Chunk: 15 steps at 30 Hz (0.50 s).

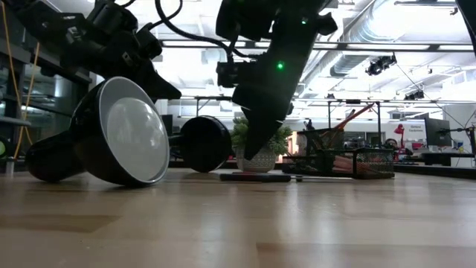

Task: Pick and place office supplies into organizer
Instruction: Put the scissors into the top left section of the desk organizer

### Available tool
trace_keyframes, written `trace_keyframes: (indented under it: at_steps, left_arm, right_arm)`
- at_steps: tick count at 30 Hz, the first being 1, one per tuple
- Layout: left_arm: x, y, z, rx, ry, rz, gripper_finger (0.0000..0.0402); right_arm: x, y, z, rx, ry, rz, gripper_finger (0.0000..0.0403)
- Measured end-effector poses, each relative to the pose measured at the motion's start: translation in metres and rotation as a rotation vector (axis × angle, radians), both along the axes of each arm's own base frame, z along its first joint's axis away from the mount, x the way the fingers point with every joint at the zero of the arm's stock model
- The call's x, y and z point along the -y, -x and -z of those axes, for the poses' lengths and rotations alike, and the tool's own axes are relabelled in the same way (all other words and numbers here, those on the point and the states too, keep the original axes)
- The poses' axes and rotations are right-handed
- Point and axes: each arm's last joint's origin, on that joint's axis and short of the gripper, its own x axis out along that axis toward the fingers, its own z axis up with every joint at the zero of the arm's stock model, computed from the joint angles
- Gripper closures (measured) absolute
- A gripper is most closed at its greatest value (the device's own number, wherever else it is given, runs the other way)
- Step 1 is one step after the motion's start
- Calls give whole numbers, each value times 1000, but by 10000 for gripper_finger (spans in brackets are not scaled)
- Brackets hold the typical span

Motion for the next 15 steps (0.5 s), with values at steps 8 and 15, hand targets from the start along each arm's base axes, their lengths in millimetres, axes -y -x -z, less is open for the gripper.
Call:
trace_keyframes:
  at_steps: [8,15]
  left_arm:
    - [0,0,0,0,1,-1,399]
    - [0,0,0,0,1,0,399]
  right_arm:
    - [11,-4,-1,14,-71,-43,345]
    - [26,-5,0,8,-114,-40,291]
